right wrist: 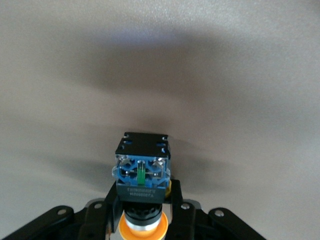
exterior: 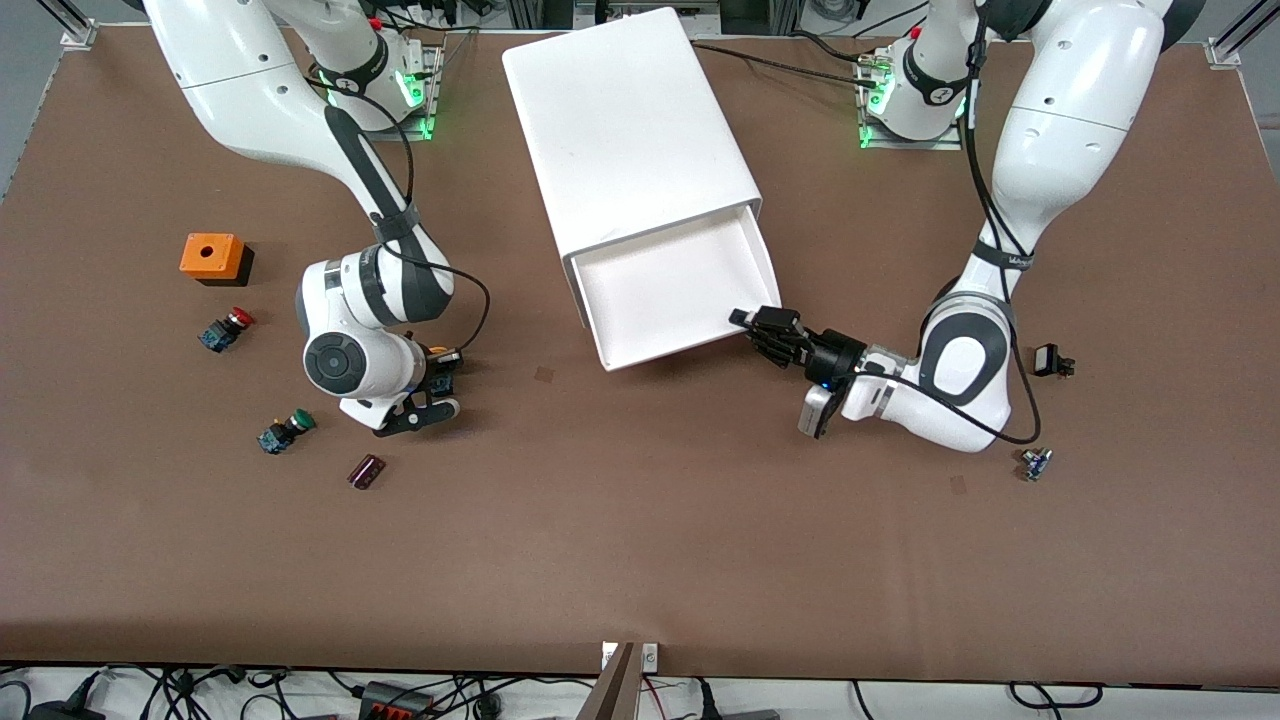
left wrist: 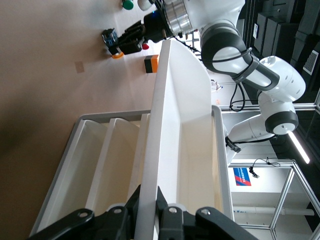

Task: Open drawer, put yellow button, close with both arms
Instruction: 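Pull the drawer open with the left gripper while the right gripper lifts the button, then release the drawer handle and draw the left gripper back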

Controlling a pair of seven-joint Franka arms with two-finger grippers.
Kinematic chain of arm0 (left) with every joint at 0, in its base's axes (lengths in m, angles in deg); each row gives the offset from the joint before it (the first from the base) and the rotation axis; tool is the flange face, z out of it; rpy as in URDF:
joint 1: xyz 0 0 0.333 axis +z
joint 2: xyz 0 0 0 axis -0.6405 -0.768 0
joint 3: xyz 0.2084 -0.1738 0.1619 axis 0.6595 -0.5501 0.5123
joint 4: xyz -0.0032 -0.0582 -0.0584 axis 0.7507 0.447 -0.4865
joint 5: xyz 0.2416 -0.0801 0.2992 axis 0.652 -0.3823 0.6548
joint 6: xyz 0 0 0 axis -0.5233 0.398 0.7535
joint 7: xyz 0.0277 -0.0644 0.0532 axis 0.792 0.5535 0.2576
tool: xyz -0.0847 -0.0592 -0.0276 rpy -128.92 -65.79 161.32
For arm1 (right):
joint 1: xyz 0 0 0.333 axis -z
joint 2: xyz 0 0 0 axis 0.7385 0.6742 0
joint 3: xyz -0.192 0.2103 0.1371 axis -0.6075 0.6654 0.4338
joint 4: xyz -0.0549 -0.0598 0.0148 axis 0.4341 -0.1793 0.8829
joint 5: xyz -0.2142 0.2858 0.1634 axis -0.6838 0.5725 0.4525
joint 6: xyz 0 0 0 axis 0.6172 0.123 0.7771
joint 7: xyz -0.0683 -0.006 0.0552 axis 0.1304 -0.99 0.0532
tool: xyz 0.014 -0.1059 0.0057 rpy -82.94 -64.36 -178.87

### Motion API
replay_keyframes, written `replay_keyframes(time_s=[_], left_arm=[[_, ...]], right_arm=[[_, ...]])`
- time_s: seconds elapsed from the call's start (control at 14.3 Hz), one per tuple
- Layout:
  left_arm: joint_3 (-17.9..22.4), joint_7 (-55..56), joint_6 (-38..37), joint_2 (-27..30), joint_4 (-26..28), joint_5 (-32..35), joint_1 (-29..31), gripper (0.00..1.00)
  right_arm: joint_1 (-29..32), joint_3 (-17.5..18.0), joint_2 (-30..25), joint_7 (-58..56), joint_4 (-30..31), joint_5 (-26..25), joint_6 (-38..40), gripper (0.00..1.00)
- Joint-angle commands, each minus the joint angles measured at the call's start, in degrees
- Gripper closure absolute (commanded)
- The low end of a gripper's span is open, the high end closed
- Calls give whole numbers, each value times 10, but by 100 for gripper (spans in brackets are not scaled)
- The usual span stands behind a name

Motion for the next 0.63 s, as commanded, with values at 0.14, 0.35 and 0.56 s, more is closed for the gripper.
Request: replay_keyframes(time_s=[0.14, 0.35, 0.56], left_arm=[[11, -4, 28, -20, -32, 0, -5, 1], [11, 7, 24, -10, -33, 2, 3, 0], [11, 103, 20, 11, -44, 8, 16, 0]], right_arm=[[0, -1, -30, -2, -52, 7, 44, 98], [3, -6, -41, -2, -133, 20, 135, 100], [9, -11, -58, 33, -196, 48, 187, 100]])
